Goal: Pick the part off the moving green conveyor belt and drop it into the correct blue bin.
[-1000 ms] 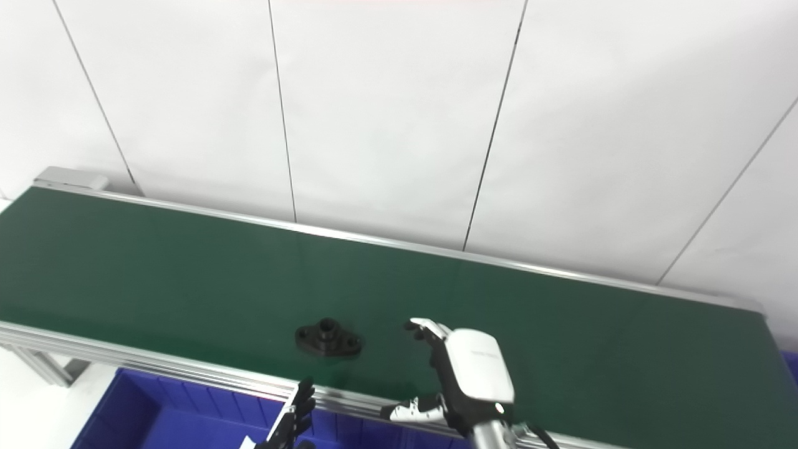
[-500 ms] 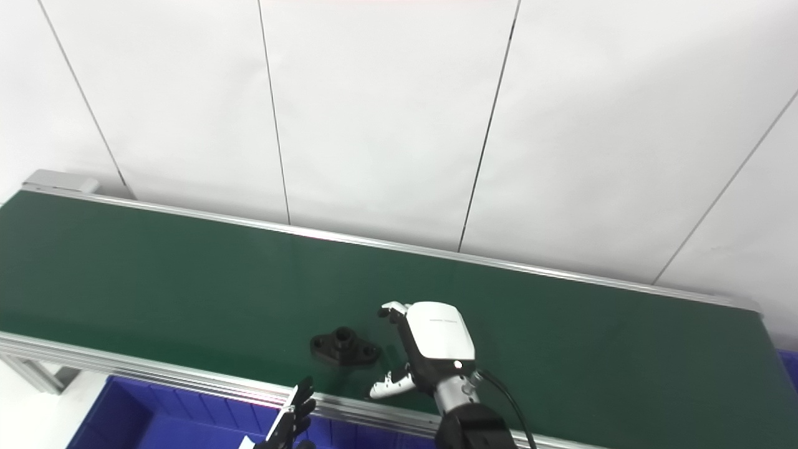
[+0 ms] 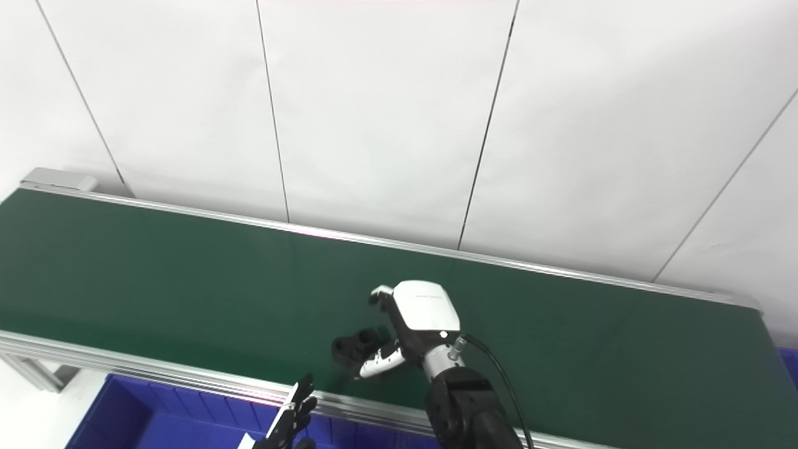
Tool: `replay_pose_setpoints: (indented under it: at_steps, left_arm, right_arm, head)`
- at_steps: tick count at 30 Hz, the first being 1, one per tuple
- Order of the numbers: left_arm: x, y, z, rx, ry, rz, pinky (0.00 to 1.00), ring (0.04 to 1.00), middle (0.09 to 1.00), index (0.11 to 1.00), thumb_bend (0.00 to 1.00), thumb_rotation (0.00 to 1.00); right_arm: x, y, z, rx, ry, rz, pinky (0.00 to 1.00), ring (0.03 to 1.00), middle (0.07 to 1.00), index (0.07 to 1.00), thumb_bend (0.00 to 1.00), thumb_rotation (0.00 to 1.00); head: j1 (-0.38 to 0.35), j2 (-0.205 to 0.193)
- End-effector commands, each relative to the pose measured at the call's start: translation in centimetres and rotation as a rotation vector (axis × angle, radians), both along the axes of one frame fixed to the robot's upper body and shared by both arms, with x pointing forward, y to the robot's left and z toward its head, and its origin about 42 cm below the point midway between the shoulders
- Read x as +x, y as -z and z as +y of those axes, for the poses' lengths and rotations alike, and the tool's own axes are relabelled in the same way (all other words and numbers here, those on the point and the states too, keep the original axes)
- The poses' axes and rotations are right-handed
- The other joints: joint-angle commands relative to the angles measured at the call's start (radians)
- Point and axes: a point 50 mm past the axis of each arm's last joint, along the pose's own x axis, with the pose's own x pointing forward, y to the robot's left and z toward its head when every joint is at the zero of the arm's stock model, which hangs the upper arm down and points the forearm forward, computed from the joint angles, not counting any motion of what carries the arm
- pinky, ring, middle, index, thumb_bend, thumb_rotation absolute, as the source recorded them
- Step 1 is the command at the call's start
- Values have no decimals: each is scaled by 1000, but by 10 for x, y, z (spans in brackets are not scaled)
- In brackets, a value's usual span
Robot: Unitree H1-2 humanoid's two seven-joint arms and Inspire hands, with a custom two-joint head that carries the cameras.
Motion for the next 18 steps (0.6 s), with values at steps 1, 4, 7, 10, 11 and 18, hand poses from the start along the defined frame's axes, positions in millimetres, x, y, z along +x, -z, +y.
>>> replay_pose_setpoints:
  at_steps: [1,4,7,10,11,18]
  left_arm:
    - [2,-18,-28,-84,7,-49,949,964,1000,1000,620,954]
    - [1,-19,-28,-85,8,-49,941,962,1000,1000,621,957]
    - [1,-21,-28,-86,6,-49,940,961,1000,1000,620,955]
    - [0,-23,-28,-88,10,-49,944,962,1000,1000,610,955]
    - [0,-23,-28,-89,10,-48,944,962,1000,1000,614,956]
    - [0,-24,-26,-88,7,-47,933,955,1000,1000,627,962]
  right_arm:
    - [8,-6,4,22,-1,-22,298,387,508,671,871,309]
    - [8,9,3,9,3,11,239,312,416,630,801,243]
    - [6,23,0,-4,15,43,225,296,406,601,757,194]
    - [0,41,-6,-30,12,96,230,298,400,513,567,155]
    - [-3,45,-8,-49,10,112,236,307,410,500,537,150]
    - [-10,68,-21,-199,14,191,268,371,460,537,514,5]
  head:
    - [2,3]
    - [4,8]
    - [4,15]
    - [1,21]
    - [-1,24]
    - [-10,31]
